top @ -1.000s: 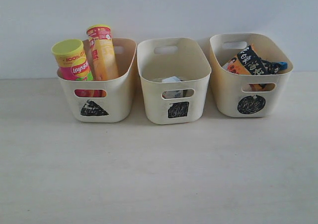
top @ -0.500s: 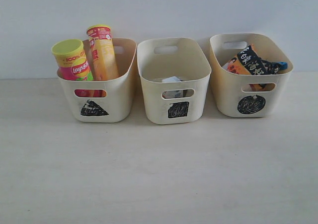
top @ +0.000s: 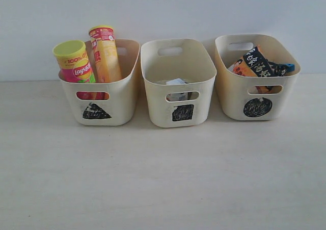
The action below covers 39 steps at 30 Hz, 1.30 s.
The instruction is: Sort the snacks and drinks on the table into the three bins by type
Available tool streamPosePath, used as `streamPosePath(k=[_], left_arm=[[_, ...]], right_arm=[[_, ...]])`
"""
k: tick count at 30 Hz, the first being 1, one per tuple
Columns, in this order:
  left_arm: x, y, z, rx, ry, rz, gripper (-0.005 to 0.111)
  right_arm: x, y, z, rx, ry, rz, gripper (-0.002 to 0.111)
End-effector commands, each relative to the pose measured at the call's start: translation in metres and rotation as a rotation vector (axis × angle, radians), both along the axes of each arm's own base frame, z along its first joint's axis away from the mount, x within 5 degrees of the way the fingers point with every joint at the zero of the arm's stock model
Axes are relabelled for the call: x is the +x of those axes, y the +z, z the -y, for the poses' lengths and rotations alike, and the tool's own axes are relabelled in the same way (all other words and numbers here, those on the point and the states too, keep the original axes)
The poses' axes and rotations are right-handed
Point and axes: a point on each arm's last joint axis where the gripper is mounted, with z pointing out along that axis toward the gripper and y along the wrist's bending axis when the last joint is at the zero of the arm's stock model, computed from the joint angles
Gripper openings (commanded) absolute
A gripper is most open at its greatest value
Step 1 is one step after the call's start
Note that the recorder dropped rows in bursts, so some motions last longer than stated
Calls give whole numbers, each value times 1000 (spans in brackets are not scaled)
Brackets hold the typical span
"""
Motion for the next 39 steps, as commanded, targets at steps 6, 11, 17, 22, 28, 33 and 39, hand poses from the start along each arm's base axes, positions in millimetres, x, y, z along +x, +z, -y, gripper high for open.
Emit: streamPosePath(k=[6,11,17,22,28,33,39], left_arm=[[-19,-59,-7,-39,123,-6,4],[-24,-85,-8,-65,161,-4,4],[-19,-119,-8,-92,157,-96,4],[-16,-145,-8,-120,155,-174,4],[-17,-151,-6,-12,130,-233,4],[-17,-151,-5,96,93,-228,4],[-17,-151,-5,86,95,-228,4]], right_arm=[[0,1,0,-7,-3,9,0],[0,1,0,-6,-3,7,0],[0,1,0,-6,-3,7,0],[0,1,0,-6,-3,7,0],[0,1,0,-6,-3,7,0],[0,1,0,-6,-3,7,0],[0,1,0,-6,-3,7,0]])
